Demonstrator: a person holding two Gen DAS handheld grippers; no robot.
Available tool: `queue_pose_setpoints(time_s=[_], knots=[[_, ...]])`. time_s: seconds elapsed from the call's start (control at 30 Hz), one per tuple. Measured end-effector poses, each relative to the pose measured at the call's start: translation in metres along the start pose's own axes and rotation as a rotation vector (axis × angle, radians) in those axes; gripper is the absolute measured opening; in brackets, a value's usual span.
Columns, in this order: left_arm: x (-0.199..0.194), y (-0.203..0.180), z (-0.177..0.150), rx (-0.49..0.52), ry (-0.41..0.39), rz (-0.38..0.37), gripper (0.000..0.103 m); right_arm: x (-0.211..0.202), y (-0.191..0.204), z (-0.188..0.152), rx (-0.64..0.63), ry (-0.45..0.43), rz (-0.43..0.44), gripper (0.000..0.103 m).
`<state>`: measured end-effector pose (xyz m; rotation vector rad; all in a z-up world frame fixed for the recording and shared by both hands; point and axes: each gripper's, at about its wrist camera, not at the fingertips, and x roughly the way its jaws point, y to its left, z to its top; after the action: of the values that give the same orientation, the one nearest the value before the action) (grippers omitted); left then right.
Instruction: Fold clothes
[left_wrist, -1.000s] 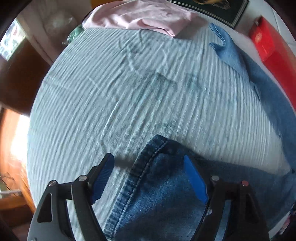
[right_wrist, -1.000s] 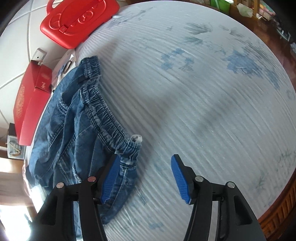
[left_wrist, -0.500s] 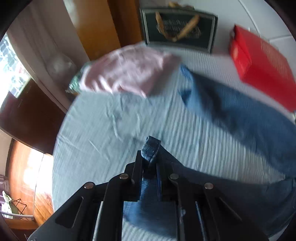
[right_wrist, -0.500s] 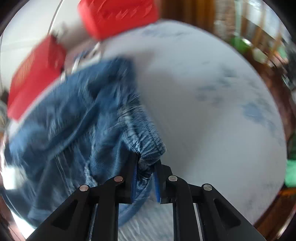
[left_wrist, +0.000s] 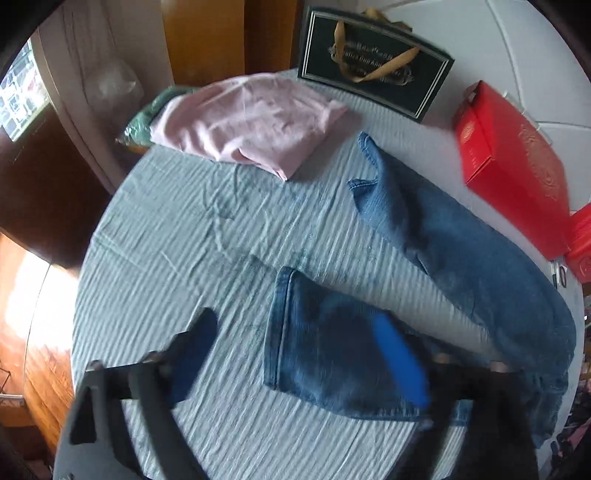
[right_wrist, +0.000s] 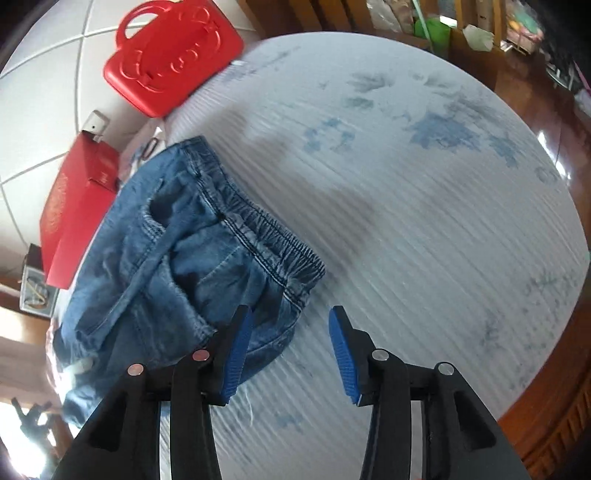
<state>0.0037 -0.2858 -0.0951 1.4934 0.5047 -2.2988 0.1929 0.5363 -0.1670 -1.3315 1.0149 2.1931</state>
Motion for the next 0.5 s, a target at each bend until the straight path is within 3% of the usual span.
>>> queue_pose_setpoints(time_s=[0.3, 0.43, 0.47, 0.5], knots=[[0.05, 0.011, -0.055, -0.039, 0.095, 0.041, 0.094, 0.025, 0.0, -0.012, 0.054, 0.074, 0.034, 0.045], [0.075, 0.0, -0.066, -0.04, 0.122, 0.013, 0.093, 0.031, 0.004, -0.011, 0.065, 0.072, 0.032, 0.05], [0.079, -0.008, -0.067, -0.02, 0.119, 0.027, 0.089, 0.034, 0.007, -0.01, 0.065, 0.07, 0.028, 0.052], [0.08, -0.014, -0.068, 0.001, 0.118, 0.036, 0.071, 0.039, 0.01, -0.009, 0.06, 0.071, 0.024, 0.053]])
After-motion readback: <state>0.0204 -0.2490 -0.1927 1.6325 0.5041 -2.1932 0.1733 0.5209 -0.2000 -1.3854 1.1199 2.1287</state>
